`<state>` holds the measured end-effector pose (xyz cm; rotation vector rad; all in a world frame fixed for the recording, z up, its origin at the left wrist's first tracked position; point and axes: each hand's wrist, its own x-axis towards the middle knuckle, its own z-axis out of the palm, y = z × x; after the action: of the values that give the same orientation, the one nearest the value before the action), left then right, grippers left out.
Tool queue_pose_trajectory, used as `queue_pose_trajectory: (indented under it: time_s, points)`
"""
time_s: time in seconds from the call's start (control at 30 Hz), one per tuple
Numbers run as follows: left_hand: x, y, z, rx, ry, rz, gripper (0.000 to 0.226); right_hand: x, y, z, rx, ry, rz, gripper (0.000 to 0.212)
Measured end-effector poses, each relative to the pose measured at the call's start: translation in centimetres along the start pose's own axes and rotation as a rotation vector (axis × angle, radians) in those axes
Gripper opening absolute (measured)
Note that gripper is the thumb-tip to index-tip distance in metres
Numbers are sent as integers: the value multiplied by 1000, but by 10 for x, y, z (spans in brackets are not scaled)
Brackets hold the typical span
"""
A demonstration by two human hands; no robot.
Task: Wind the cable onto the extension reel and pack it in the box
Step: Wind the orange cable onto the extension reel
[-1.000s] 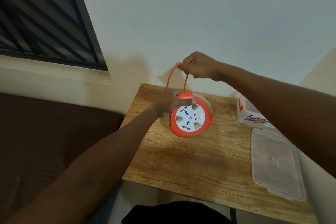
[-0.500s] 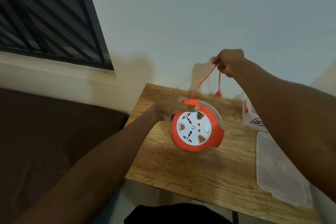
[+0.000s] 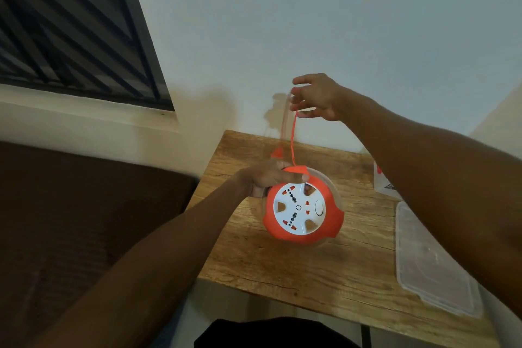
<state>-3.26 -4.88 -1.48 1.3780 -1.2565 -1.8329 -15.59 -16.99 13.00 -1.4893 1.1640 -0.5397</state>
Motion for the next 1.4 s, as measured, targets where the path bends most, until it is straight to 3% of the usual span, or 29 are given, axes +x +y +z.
queue_pose_trajectory:
  time_s: [0.1, 0.3, 0.5, 0.6, 0.7, 0.87, 0.97, 1.07, 1.23, 1.4]
  points:
    - [-4, -1, 12, -10, -12, 9, 28, -1, 0, 15, -12, 17, 4, 46]
    - [0, -10, 19, -13, 1, -18, 49, 3, 32, 27, -93, 154, 9, 38]
    - [-2, -18, 17, -70, 9, -21, 26, 11, 61, 19, -103, 206, 8, 26]
    - [0, -21, 16, -113, 32, -8, 23, 8, 71, 19, -303, 169, -2, 25]
    - [6, -24, 16, -138, 109, -18, 29, -12, 65, 19, -884, 77, -269, 29]
    - [18, -30, 11, -182, 195, -10, 17, -82, 70, 24, -1214, -399, -516, 7]
    - [22, -30, 12, -199, 238, -11, 20, -114, 102, 16, -1543, -591, -539, 30]
    - [27, -31, 10, -195, 275, -15, 35, -120, 127, 13, -1778, -546, -579, 63]
    - [28, -31, 6, -198, 267, -25, 34, -117, 135, 7, -1847, -530, -636, 85]
    - [29, -28, 4, -163, 216, -5, 40, -112, 131, 8, -1858, -558, -655, 93]
